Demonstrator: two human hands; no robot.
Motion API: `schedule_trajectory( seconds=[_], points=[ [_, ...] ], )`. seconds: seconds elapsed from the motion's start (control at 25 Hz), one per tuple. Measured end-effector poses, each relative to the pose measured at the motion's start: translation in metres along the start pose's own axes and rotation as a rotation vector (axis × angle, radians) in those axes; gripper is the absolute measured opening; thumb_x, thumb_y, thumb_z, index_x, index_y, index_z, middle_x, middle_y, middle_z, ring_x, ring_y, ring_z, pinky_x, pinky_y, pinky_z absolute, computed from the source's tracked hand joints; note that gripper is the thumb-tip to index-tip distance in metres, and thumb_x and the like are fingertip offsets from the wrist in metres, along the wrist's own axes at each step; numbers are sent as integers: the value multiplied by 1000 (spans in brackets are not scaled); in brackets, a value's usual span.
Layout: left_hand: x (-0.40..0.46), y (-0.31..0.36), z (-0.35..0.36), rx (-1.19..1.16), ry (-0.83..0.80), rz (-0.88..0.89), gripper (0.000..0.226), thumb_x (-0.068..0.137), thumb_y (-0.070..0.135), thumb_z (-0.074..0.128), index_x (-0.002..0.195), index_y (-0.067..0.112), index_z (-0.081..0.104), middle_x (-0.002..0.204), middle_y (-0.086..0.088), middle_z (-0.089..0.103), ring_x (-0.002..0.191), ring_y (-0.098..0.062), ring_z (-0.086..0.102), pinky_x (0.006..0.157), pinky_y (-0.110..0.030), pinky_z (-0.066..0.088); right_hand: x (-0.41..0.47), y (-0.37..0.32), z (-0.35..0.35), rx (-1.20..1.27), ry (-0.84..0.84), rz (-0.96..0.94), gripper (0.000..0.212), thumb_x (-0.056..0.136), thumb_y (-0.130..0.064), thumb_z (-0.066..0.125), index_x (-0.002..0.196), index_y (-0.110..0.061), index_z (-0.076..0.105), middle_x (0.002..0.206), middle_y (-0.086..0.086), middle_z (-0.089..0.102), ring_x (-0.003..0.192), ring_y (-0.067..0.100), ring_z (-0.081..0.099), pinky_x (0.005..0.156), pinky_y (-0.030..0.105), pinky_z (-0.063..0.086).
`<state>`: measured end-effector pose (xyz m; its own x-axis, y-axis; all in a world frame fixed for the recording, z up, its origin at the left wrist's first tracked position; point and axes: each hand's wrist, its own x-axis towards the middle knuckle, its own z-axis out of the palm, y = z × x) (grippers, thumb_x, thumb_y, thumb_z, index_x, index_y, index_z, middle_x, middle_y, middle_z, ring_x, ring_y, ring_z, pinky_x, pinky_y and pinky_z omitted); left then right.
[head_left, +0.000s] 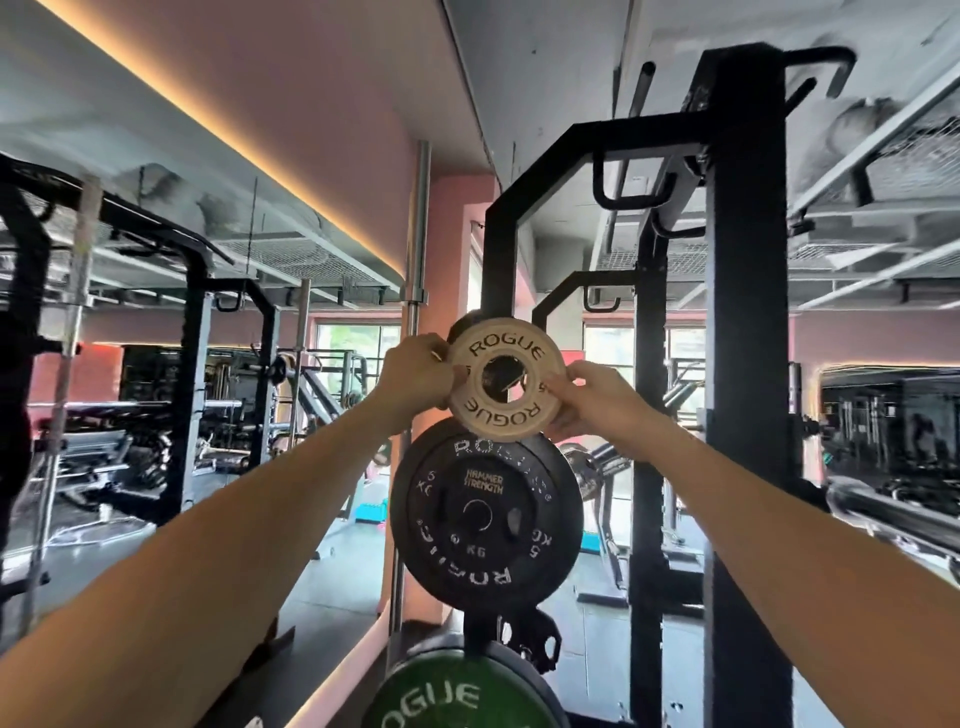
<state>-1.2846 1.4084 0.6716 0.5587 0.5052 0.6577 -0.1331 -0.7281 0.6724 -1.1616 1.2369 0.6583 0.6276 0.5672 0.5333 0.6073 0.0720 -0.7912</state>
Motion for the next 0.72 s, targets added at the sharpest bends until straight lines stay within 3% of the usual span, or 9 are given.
schedule_trajectory(
  seconds=[0.16, 0.36, 0.44, 0.56, 0.72],
  points=[
    [-60, 37, 0, -21, -31, -25, 13, 83, 14, 69, 93, 17, 62, 97, -12, 71, 91, -31, 68, 84, -44, 58, -67, -17, -29, -45, 5, 30, 30, 96, -24, 56, 111, 2, 52, 90, 28, 69, 58, 26, 68, 58, 34, 61],
    [-125, 95, 22, -71, -120, -57, 11, 87, 12, 69, 92, 16, 60, 89, -7, 69, 71, -19, 67, 52, -24, 54, -151, -36, -83, -72, 23, 106, 32, 96, -27, 57, 112, 0, 53, 86, 22, 72, 67, 30, 72, 63, 37, 61],
    [-147, 122, 35, -81, -169, -50, 11, 86, 13, 71, 90, 16, 61, 90, -7, 70, 71, -19, 70, 58, -29, 59, -183, -42, -113, -94, 55, 137, 35, 96, -28, 57, 114, 1, 53, 86, 23, 72, 67, 30, 72, 66, 40, 62],
    [-173, 158, 60, -132, -253, -56, 14, 85, 11, 71, 96, 12, 63, 95, -11, 71, 76, -26, 73, 71, -45, 62, -224, -50, -155, -122, 95, 150, 34, 95, -27, 58, 115, 1, 53, 84, 20, 71, 60, 24, 70, 59, 34, 61],
    [-209, 210, 113, -191, -361, -59, 14, 86, 5, 69, 96, 9, 60, 91, -14, 73, 73, -27, 74, 73, -46, 61, -280, -49, -226, -164, 169, 182, 34, 95, -25, 59, 112, 4, 55, 80, 17, 70, 56, 20, 67, 59, 33, 60]
  ],
)
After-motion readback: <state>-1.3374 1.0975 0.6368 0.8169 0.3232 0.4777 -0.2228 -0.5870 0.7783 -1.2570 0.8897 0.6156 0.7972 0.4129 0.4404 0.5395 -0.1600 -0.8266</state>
